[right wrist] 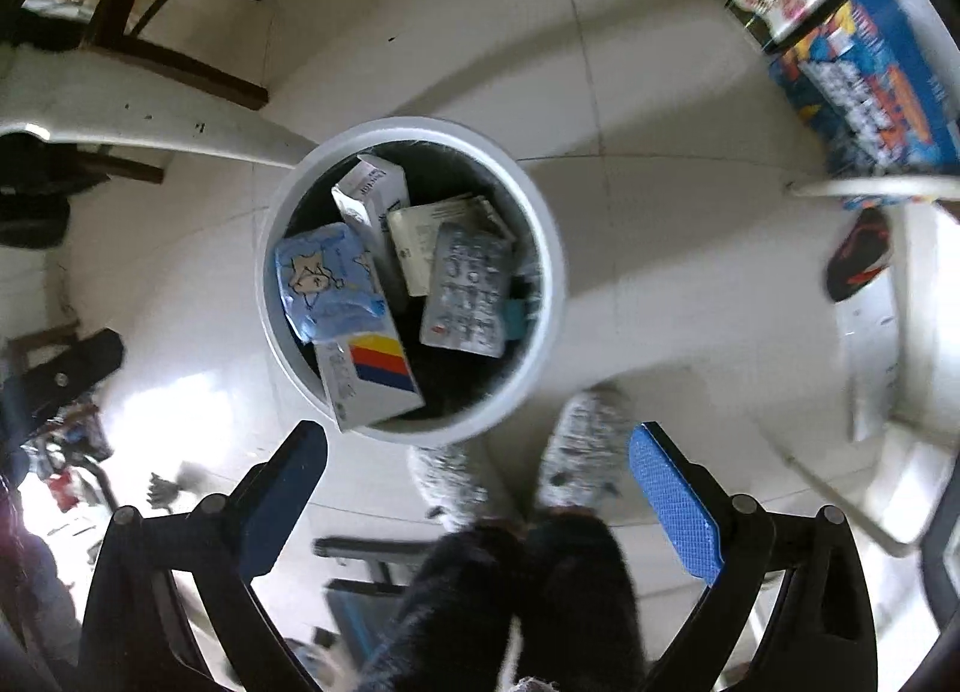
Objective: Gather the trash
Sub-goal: 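Carry the snack bag and blister pack to the bin and release both, then move both tools back over the table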
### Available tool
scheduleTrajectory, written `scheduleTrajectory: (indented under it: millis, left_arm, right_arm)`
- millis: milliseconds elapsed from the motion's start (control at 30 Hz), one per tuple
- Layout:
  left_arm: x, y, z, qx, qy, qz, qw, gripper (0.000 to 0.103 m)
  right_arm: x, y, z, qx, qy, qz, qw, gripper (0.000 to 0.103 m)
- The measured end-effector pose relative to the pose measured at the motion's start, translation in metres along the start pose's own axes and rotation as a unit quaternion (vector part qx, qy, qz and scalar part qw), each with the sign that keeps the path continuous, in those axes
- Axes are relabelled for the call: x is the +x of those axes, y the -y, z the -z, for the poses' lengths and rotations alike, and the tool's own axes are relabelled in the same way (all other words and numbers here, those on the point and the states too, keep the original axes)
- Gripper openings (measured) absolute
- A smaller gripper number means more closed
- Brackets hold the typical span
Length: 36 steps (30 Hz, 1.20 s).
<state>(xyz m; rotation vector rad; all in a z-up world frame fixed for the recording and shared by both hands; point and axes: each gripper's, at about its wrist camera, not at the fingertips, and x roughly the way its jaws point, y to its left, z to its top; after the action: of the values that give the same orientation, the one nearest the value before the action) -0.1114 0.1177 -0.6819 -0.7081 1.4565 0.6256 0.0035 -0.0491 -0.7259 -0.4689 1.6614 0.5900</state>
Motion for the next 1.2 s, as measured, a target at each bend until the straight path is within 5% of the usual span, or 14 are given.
scheduleTrajectory:
  millis: [600, 1000, 1200]
  left_arm:
    - [-0.136, 0.022, 0.05, 0.018, 0.034, -0.002, 0.9993, 0.099]
    - [-0.26, 0.016, 0.083, 0.02, 0.058, 0.004, 0.9981, 0.099]
    - [-0.322, 0.012, 0.087, 0.017, 0.087, -0.001, 0.996, 0.099]
  right_arm:
    - [-0.155, -0.014, 0.044, -0.023, 0.048, 0.027, 0.998, 0.102]
    - [-0.297, -0.043, 0.088, -0.048, 0.075, 0.007, 0.996, 0.102]
    - [-0.37, -0.051, 0.102, -0.016, 0.095, -0.036, 0.995, 0.102]
